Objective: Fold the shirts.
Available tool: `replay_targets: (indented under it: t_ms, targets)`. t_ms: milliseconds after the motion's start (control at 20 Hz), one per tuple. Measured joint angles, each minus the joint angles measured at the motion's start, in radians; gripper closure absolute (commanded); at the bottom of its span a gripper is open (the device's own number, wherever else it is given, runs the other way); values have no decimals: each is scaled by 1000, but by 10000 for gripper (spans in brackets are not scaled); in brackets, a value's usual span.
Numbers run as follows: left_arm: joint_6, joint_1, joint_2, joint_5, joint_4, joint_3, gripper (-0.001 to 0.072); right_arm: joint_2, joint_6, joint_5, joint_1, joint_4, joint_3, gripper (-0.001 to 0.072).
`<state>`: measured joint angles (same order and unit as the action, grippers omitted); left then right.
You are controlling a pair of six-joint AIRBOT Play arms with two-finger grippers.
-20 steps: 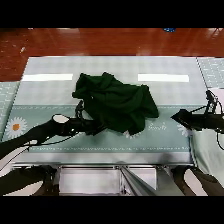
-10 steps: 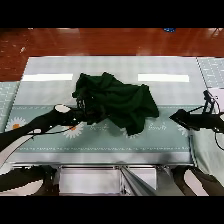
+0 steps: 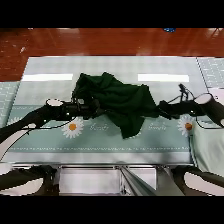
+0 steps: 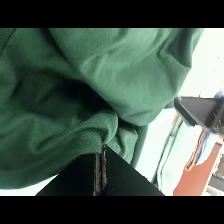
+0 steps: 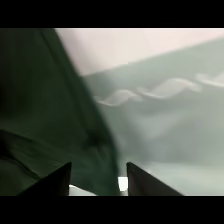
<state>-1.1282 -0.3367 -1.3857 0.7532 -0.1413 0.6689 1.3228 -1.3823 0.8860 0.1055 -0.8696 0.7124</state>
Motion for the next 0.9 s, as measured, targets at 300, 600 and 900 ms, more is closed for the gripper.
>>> replay_targets:
  t_ms: [300,600,900]
  targets:
    - [20,98,25,63,-3,73,687,97,21,42,-87,-10,229,685]
    - [-11,402,177,169,-2,479,687,33,-52,204,-43,-177,842,685]
    - [-111,687,288,274,0,1007,687,-121,-92,303,-24,-299,1331,685]
